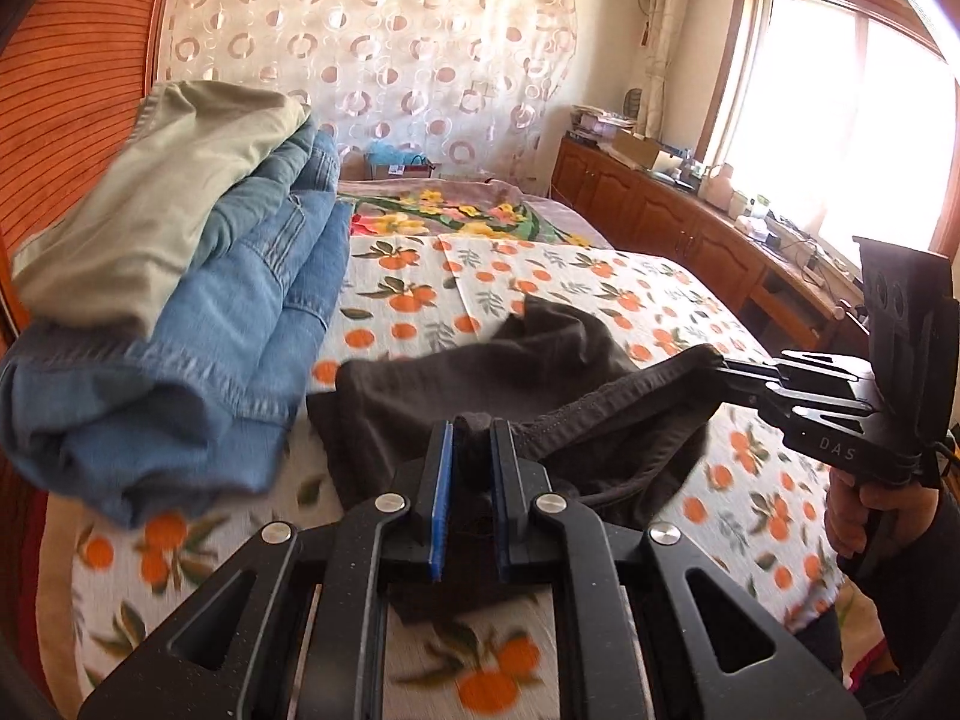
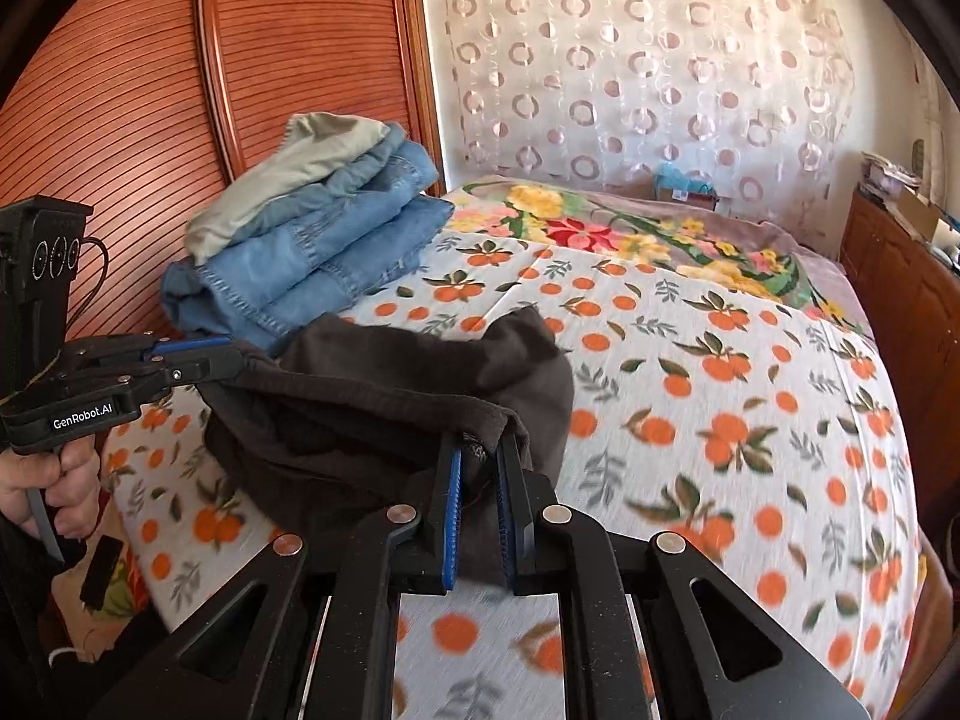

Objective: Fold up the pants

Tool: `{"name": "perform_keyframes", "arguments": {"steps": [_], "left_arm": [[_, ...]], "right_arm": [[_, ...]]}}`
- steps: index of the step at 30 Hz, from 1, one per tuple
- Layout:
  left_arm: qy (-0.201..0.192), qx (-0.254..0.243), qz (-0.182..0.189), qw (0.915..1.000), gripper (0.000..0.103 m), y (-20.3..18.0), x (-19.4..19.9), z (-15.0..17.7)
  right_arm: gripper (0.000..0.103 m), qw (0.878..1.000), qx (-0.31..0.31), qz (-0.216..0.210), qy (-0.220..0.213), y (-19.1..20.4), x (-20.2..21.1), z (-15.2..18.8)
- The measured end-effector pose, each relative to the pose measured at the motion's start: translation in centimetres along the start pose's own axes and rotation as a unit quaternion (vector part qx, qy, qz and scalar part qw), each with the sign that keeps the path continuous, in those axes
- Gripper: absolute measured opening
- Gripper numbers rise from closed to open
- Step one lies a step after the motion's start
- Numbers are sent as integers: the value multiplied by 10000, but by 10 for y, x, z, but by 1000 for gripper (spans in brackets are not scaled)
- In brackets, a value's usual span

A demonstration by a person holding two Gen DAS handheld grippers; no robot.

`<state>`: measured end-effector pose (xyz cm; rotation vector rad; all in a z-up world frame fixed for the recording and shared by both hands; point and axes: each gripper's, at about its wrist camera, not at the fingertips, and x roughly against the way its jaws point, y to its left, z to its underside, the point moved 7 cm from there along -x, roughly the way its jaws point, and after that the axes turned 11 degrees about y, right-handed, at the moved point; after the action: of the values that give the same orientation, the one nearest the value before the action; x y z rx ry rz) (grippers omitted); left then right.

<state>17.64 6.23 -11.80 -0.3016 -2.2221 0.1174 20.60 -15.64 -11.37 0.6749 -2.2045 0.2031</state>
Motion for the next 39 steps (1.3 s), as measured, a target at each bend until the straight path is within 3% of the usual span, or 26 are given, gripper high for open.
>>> {"name": "perform_keyframes", "arguments": {"steps": [11, 21, 23, 25, 27, 33, 39], "left_arm": [[211, 115, -163, 9996, 13, 28, -31, -33], [197, 134, -360, 9991, 13, 42, -36, -51], [218, 185, -368, 9989, 21, 46, -35, -51], [227, 223, -347, 9989, 31, 48, -33, -49], [233, 228, -295, 9990, 40, 48, -32, -45], [298, 168, -230, 9991, 44, 43, -31, -32], [369, 155, -262, 9989, 44, 45, -31, -23]], "right_arm": [[10, 9991, 177, -145, 357, -18, -61, -51], [14, 9982, 115, -324, 499, -32, -91, -72], [17, 9981, 59, -354, 493, -33, -88, -71], [30, 9986, 23, -316, 418, -35, -84, -72], [36, 9992, 1, -226, 327, -38, -76, -72], [38, 9995, 1, -199, 250, -41, -57, -60], [38, 9981, 228, -93, 561, -33, -64, -45]]}}
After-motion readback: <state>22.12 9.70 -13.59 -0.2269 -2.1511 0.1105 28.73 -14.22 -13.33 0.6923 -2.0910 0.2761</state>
